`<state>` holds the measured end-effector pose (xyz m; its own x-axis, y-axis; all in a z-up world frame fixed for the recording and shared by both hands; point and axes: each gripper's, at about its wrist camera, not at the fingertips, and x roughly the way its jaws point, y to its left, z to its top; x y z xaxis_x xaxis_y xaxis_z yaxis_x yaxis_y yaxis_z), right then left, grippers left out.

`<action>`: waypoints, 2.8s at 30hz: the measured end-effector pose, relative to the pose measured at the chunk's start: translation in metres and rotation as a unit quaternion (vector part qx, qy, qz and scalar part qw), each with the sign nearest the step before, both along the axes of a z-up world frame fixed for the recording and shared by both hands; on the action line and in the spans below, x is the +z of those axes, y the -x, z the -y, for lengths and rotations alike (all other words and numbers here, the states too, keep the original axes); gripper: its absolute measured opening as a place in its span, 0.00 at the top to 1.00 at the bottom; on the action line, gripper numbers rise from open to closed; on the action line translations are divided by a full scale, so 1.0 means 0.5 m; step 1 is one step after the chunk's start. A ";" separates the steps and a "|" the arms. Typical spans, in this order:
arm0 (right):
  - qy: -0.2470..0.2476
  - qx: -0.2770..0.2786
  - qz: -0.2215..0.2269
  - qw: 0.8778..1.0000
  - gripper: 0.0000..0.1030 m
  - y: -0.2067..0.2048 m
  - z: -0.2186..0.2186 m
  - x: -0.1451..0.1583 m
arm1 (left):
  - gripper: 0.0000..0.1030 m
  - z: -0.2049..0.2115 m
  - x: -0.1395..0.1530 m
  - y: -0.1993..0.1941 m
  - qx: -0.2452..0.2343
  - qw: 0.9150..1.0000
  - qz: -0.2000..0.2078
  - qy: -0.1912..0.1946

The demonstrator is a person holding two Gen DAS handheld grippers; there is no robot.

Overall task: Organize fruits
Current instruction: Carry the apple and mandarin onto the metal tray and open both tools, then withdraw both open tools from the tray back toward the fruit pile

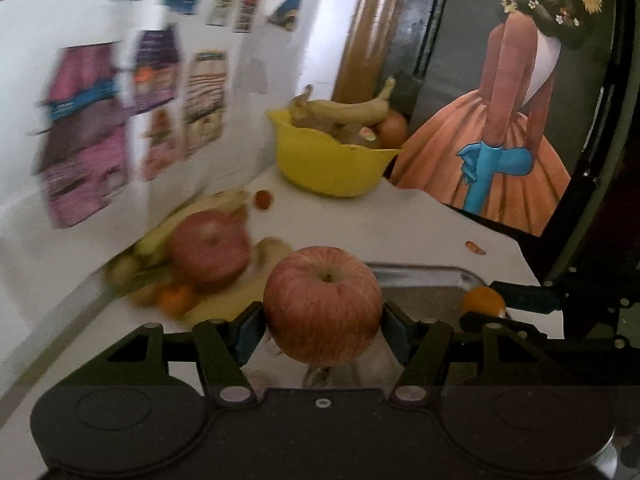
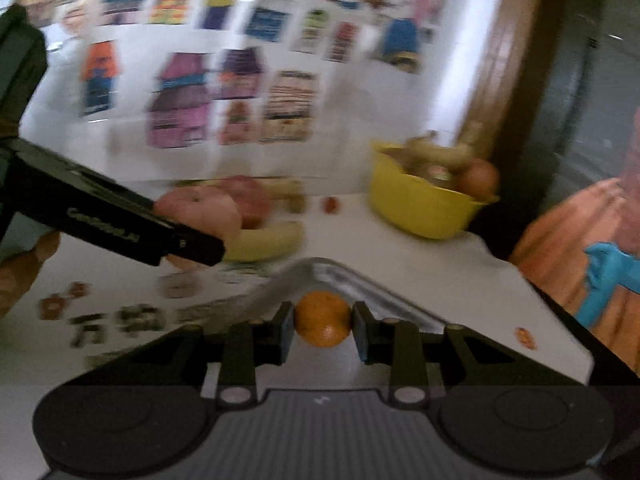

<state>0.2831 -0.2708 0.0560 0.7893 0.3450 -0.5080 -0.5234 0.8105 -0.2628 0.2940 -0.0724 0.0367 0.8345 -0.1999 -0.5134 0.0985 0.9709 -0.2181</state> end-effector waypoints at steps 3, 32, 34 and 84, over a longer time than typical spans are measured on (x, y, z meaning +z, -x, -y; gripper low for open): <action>-0.003 -0.017 -0.003 1.000 0.66 -0.041 0.035 -0.005 | 0.37 0.034 -0.011 -0.041 -0.008 1.000 -0.003 0.000; 0.011 -0.055 -0.041 0.998 0.66 -0.162 0.079 -0.079 | 0.37 0.123 -0.066 -0.141 -0.040 0.998 -0.034 -0.018; 0.009 -0.056 -0.043 0.997 0.64 -0.162 0.080 -0.082 | 0.37 0.126 -0.065 -0.140 -0.043 0.998 -0.035 -0.024; -0.100 -0.105 0.037 0.989 0.00 0.281 -0.034 0.076 | 0.01 -0.126 0.072 0.291 0.057 0.995 0.075 -0.040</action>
